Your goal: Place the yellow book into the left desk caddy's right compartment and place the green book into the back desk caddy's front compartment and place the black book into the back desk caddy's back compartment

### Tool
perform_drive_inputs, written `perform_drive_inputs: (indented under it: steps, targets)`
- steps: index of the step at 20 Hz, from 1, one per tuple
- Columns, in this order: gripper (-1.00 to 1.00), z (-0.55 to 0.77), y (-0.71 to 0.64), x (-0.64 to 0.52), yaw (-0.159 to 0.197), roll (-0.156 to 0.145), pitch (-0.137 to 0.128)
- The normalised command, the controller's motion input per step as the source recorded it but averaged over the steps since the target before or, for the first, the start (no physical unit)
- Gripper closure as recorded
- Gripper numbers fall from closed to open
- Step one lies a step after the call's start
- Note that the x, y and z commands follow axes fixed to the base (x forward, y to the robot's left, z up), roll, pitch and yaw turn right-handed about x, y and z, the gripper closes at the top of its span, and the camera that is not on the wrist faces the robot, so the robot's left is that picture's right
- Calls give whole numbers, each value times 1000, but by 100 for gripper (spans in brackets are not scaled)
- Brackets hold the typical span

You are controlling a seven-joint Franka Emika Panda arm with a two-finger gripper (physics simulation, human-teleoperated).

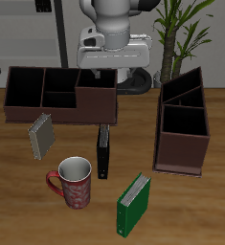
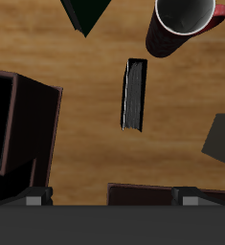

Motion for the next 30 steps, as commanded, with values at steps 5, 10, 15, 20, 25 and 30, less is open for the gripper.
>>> perform_drive_inputs:
  steps: [5, 10, 15, 20, 25, 30]
  targets:
    - [-100, 3, -429, 118, -12, -16, -10]
    - [-100, -27, -314, 31, -22, 29, -9]
    - [-100, -26, -503, 102, 8, 8, -54]
    - [-100, -126, -651, 85, -18, -12, 3]
    - [-100, -146, -605, 22, -33, -56, -4]
    - [-100, -65, -364, -13, -15, 1, -31]
